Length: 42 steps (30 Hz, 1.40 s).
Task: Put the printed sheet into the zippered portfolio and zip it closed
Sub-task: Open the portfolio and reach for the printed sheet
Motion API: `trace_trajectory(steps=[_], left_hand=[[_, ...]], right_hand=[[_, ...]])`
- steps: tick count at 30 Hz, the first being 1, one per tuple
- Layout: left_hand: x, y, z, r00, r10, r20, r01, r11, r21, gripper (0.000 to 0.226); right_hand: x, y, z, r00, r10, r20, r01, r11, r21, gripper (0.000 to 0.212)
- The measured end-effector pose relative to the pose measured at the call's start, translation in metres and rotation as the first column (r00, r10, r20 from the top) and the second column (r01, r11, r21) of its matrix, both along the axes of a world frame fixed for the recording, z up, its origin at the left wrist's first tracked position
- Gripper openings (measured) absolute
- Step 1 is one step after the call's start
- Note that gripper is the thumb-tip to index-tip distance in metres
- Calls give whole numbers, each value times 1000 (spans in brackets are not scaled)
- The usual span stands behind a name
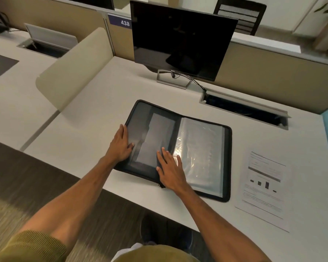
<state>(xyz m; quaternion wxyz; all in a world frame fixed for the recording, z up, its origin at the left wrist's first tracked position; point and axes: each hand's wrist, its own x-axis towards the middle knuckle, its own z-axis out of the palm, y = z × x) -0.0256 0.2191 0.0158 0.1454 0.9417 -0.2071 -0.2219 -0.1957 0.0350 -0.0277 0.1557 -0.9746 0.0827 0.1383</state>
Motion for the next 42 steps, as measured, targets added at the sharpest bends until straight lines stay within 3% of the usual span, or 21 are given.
trace_trajectory(steps=[10, 15, 25, 31, 36, 42], left_hand=[[-7, -4, -30, 993, 34, -110, -21, 993, 115, 79], [-10, -28, -27, 1000, 3, -20, -1, 995, 99, 76], [-61, -155, -16, 959, -279, 58, 274, 959, 79, 75], [-134, -242, -22, 876, -476, 77, 475, 879, 36, 71], [-189, -299, -29, 810, -585, 46, 585, 811, 27, 68], [-234, -348, -34, 808, -585, -69, 581, 811, -72, 70]], right_hand=[[4, 0, -8, 998, 31, -57, -32, 999, -25, 69], [0, -12, -5, 1000, 27, 5, -27, 999, -27, 66], [-66, -112, 14, 956, -274, 103, 281, 958, -58, 62], [-126, -177, 20, 845, -530, 74, 532, 846, -19, 66], [-179, -221, 19, 801, -595, 74, 599, 799, -53, 65], [-230, -267, 14, 746, -665, 39, 666, 742, -81, 65]])
